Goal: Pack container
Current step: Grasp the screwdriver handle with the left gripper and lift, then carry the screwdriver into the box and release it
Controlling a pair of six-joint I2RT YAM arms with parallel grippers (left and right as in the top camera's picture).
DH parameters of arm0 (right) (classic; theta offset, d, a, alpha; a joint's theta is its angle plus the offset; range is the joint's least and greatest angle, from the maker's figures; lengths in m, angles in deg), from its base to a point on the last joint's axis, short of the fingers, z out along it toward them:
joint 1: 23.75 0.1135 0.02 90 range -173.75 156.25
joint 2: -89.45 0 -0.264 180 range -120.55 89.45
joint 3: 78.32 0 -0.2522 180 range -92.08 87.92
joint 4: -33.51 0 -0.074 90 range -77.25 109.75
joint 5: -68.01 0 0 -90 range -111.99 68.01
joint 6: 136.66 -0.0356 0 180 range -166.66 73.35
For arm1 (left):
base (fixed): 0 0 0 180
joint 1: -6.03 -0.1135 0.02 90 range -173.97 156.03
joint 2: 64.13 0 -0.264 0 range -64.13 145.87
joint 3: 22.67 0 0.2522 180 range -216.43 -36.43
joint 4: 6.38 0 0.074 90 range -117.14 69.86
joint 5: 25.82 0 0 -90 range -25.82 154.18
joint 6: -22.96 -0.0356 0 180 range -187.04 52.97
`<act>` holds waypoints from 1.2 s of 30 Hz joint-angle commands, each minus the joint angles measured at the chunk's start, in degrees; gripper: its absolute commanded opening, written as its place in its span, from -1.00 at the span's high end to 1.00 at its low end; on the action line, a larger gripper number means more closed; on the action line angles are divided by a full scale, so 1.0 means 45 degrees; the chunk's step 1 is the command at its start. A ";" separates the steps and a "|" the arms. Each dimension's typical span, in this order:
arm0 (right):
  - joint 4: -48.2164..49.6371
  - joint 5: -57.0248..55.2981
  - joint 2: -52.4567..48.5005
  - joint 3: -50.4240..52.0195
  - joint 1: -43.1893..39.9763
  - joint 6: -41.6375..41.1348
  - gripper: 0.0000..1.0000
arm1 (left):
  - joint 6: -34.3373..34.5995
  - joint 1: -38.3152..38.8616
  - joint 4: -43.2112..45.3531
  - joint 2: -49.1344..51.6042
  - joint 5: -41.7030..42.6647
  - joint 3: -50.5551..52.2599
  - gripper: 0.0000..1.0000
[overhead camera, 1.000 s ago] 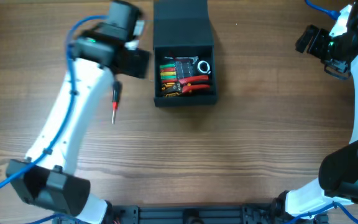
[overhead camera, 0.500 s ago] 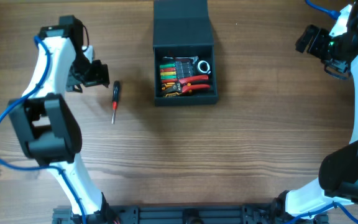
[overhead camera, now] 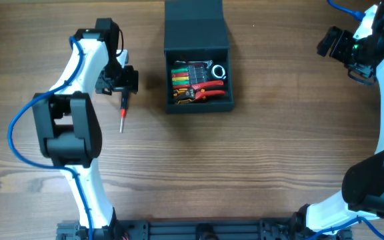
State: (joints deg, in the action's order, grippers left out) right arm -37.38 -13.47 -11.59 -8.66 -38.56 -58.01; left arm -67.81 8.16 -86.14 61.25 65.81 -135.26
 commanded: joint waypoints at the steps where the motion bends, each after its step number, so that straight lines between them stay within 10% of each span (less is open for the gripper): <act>1: 0.0010 -0.0131 -0.0170 -0.0010 -0.0044 -0.0185 -0.99 | -0.0015 -0.0073 0.0267 0.0665 0.0209 0.0083 -0.48; 12: 0.0019 -0.0136 -0.0170 -0.0015 -0.0044 -0.0180 -1.00 | -0.0019 -0.0068 0.0578 0.1107 0.0253 0.0083 -0.03; 20: 0.0015 -0.0136 -0.0170 -0.0010 -0.0044 -0.0180 -0.99 | -0.0029 -0.0068 0.0525 0.1107 0.0253 0.0083 0.92; 36: 0.0131 -0.0131 -0.0170 -0.0010 -0.0044 -0.0185 -0.99 | -0.2453 0.1146 0.0155 -0.2336 -0.0418 -0.1773 0.92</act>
State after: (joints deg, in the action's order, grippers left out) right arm -37.18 -13.47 -11.59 -8.66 -38.56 -58.01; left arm -71.42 9.71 -86.68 59.09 65.02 -138.10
